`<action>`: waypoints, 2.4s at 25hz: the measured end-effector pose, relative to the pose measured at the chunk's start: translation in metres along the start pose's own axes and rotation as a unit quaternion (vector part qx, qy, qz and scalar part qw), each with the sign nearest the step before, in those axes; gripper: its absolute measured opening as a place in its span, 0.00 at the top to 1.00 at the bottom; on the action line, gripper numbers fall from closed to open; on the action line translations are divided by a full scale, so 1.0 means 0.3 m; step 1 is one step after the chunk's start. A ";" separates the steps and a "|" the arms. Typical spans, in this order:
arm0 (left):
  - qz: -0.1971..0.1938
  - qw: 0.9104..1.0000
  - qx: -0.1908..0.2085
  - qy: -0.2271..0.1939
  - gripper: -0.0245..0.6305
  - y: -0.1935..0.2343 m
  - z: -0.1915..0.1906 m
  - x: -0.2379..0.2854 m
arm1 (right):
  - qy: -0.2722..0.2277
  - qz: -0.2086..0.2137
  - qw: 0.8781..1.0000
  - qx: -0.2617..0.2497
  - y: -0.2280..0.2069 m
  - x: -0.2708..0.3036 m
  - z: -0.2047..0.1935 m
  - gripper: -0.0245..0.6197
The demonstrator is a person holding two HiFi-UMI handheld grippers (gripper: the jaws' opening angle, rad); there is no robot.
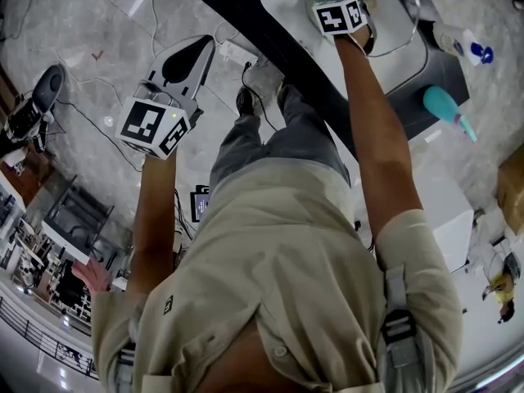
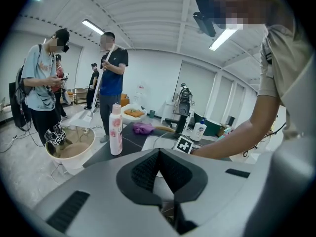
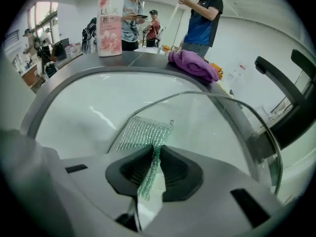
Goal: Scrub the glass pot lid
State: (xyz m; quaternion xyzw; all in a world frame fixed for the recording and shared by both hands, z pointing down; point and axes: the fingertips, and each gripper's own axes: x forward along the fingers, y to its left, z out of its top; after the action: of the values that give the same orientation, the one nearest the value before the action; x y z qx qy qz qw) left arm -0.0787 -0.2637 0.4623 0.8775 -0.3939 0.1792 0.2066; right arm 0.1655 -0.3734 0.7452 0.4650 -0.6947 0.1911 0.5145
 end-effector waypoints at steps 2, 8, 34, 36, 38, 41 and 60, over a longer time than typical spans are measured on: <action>-0.003 1.000 0.000 0.000 0.94 -0.004 0.004 0.007 | 0.002 0.006 1.000 -0.007 0.028 -0.004 -0.034 0.86; -0.015 1.000 0.010 -0.001 0.94 -0.023 0.025 0.028 | 0.018 -0.005 1.000 -0.001 -0.008 -0.049 -0.154 0.86; -0.036 0.998 0.044 -0.019 0.94 0.006 0.117 -0.122 | -0.028 -0.126 0.991 0.024 -0.466 -0.331 -0.146 0.86; -0.035 0.998 0.047 -0.024 0.94 0.032 0.126 -0.169 | -0.034 -0.122 0.991 0.032 -0.443 -0.369 -0.117 0.86; -0.032 0.998 0.046 -0.028 0.94 0.051 0.127 -0.209 | -0.048 -0.120 0.991 0.041 -0.420 -0.417 -0.083 0.86; -0.030 0.998 0.049 -0.035 0.94 0.067 0.128 -0.256 | -0.062 -0.131 0.988 0.057 -0.416 -0.501 -0.048 0.86; -0.030 0.986 0.079 -0.147 0.94 0.142 0.314 -0.727 | -0.373 -0.053 0.918 0.122 0.067 -1.524 0.464 0.86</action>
State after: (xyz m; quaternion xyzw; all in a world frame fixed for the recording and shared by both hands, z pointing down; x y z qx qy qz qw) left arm -0.2334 -0.2023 0.2877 0.9193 -0.3779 0.0730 0.0818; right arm 0.0914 -0.2616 0.2862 0.5979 -0.7818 0.0598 0.1669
